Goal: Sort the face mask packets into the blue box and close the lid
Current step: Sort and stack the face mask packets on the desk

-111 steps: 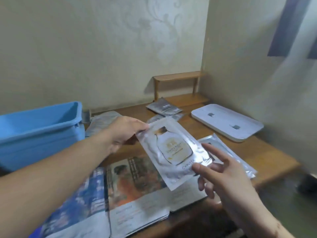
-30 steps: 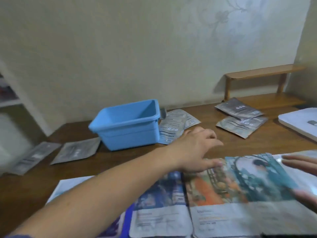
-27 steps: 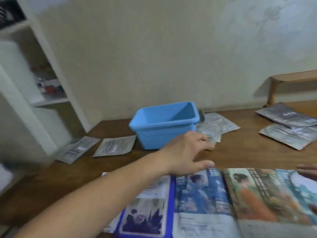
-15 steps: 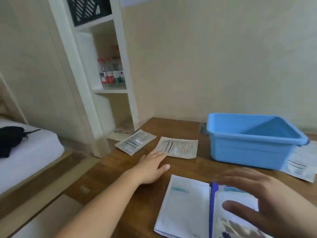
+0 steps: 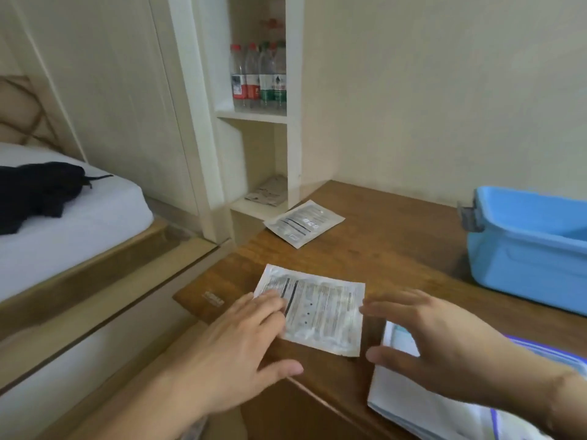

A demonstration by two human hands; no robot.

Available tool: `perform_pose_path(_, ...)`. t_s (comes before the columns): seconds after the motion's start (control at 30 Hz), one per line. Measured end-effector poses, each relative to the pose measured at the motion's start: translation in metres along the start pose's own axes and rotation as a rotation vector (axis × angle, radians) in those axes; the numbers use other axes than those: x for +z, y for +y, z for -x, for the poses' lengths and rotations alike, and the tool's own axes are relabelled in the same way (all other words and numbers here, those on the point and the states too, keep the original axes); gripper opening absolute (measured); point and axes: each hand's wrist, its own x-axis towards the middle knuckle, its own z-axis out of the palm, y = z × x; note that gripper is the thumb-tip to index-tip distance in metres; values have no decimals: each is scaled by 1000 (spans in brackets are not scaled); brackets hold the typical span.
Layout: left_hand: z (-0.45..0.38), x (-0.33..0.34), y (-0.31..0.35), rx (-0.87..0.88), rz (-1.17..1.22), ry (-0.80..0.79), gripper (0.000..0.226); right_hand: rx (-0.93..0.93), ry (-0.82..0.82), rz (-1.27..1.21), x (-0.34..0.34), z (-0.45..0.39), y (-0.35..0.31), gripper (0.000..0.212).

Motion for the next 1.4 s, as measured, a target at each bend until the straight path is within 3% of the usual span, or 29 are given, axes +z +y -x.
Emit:
perform_pose_path(0.07,18,10,-7,16,-62,-9,75,-39,-124,-9,6,-15,-16,72)
perform_pose_path(0.17,27,23,-13,60,-119,78,68,-117,-282,76,17,-34,-39,88)
perform_pose_path(0.23,29,30,-17,58,-86,160,68,-134,-294,147,29,-39,-49,88)
perform_pose_path(0.33,31,31,-18,45,-101,287,58,-186,-107,184,47,-34,-61,75)
perform_pose_path(0.5,38,34,-18,116,-58,428,41,-379,273,144,73,-21,-67,25)
perform_pose_path(0.6,44,31,-10,62,224,524,47,-422,483,-53,48,-17,-67,15)
perform_pose_path(0.7,49,7,8,-208,696,546,24,-317,663,-327,-3,-26,-68,9)
perform_pose_path(0.73,47,-6,16,-319,920,516,32,-239,688,-439,-19,-31,-68,14)
perform_pose_path(0.8,41,-22,27,-484,1426,419,42,-65,562,-791,-37,-44,-61,36)
perform_pose_path(0.83,38,-27,32,-524,1633,371,45,11,376,-989,-40,-50,-57,43)
perform_pose_path(0.9,33,-32,40,-546,1826,286,47,156,62,-1217,-32,-54,-53,39)
perform_pose_path(1.0,30,-26,45,-576,1858,193,42,296,-9,-1254,-12,-51,-45,24)
perform_pose_path(1.13,29,-21,52,-548,1837,120,36,383,61,-1320,-7,-44,-37,27)
perform_pose_path(1.3,10,-26,69,-610,1820,316,36,354,-82,-1324,2,-17,-40,25)
perform_pose_path(1.4,-10,-37,83,-592,1805,334,33,356,-106,-1293,-1,12,-28,24)
